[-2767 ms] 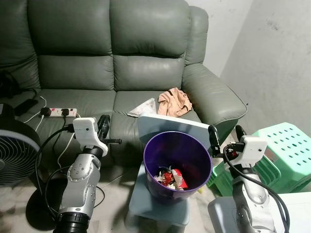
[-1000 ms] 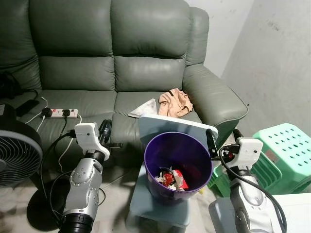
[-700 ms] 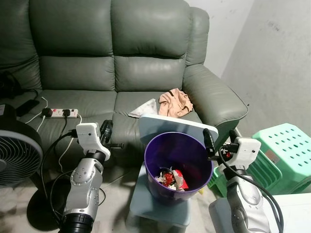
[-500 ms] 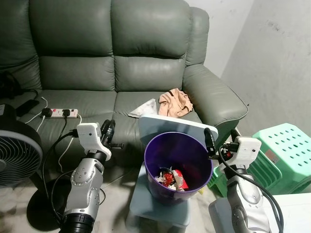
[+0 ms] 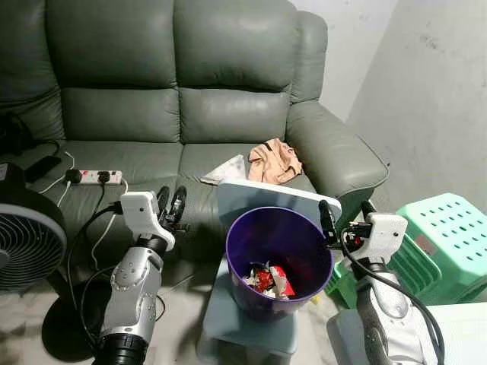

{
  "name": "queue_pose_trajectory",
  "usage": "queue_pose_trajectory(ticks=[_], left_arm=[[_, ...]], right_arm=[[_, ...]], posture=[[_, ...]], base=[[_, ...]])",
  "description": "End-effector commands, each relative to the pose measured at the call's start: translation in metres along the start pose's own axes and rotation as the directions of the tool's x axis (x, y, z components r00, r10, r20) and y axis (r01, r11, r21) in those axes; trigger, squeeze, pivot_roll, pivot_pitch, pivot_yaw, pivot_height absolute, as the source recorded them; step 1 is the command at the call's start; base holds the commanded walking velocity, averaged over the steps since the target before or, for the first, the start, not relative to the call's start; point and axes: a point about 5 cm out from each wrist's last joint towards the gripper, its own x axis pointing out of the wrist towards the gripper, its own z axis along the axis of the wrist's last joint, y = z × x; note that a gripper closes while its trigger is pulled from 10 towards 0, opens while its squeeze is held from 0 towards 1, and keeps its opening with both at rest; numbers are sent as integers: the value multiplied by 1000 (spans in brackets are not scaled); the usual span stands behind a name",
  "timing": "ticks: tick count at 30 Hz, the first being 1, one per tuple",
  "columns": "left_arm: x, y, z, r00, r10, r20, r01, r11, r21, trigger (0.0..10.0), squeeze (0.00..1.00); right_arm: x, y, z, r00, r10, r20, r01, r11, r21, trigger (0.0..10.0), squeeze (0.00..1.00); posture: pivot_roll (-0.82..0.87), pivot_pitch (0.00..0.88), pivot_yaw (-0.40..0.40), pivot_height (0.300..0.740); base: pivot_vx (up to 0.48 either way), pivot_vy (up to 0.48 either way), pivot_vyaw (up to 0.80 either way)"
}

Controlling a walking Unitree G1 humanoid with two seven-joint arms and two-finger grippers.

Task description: Picking trash to rubbish bin

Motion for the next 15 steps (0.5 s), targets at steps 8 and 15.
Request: queue_pose_trajectory(ticks=[8,15], left_arm=[[3,-6,5,999,-34,14,33,999,14,10000,1000],[2,-3,2,1000,-12,-2,12,998,56,10000,1000]], right_arm=[[-2,-2,1,1000,2,1,-2,1000,-31,10000,0],[-4,-1,-1,1000,12,-7,-12,999,-50,10000,0]], posture=[[-14,0,-65,740],[-18,0,-64,740]], base=[[0,0,0],[0,0,0]])
